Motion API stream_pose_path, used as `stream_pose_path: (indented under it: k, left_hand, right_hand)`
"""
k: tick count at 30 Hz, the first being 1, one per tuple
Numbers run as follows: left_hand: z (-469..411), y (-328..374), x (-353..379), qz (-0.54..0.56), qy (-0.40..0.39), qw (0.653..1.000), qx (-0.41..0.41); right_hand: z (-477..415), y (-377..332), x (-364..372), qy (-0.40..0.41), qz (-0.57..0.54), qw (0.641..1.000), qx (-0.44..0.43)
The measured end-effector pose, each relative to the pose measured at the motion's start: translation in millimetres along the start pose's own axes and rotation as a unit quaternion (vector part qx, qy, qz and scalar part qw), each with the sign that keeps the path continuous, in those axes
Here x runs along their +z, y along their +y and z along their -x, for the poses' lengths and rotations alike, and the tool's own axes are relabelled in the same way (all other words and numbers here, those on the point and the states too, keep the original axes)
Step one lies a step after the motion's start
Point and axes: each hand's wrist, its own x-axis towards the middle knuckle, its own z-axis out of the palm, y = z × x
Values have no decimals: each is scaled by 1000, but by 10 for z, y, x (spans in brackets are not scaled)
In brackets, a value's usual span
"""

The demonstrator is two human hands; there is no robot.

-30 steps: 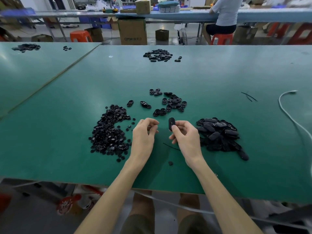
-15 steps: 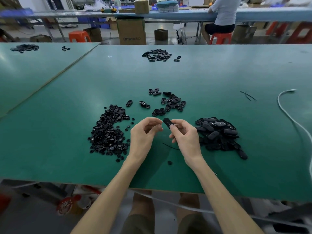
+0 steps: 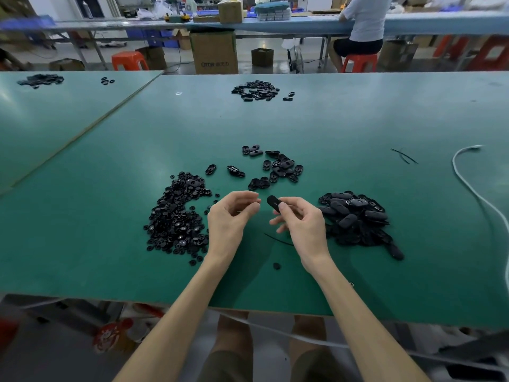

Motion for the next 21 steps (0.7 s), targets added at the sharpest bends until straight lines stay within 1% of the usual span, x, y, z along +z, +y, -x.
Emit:
stream_pose_path:
  k: [7, 12, 17, 21]
  left_hand:
    - [-8, -33, 6, 2, -13, 1000, -9]
    - [-15, -50, 1, -1, 8, 1000, -24]
    - [-16, -40, 4, -10, -8, 1000, -11]
    - [-15, -43, 11, -23, -17, 1000, -5]
  right_hand:
    - [3, 18, -17, -10, 29, 1000, 1]
    - [5, 1, -9, -16, 12, 1000, 3]
    - [7, -9, -11, -7, -19, 1000, 7]
    - [8, -14, -22, -22, -25, 999, 5]
